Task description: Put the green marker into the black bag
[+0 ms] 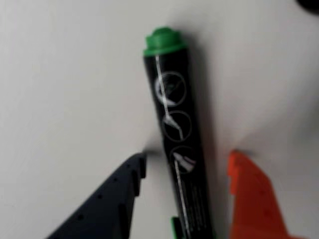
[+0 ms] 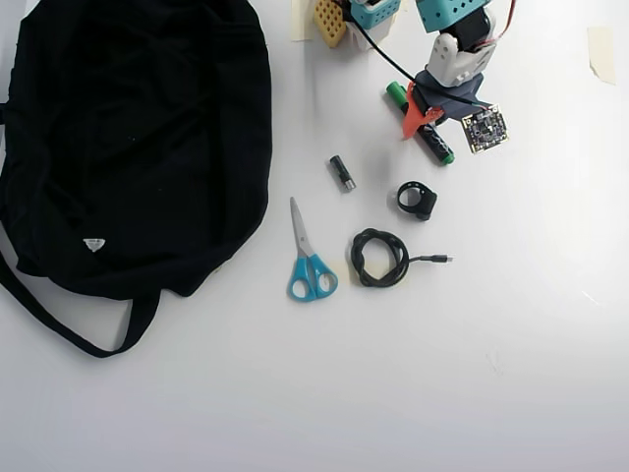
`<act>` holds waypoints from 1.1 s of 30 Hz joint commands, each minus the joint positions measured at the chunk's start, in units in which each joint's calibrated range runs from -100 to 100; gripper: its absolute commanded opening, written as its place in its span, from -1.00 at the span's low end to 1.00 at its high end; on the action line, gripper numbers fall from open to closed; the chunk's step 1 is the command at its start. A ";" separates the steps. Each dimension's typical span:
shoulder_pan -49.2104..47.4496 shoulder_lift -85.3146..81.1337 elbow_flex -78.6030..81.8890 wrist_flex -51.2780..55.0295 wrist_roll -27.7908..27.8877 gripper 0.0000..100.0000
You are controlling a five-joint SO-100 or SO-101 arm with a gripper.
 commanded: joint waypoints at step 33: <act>0.79 -1.03 -12.99 3.89 0.10 -0.96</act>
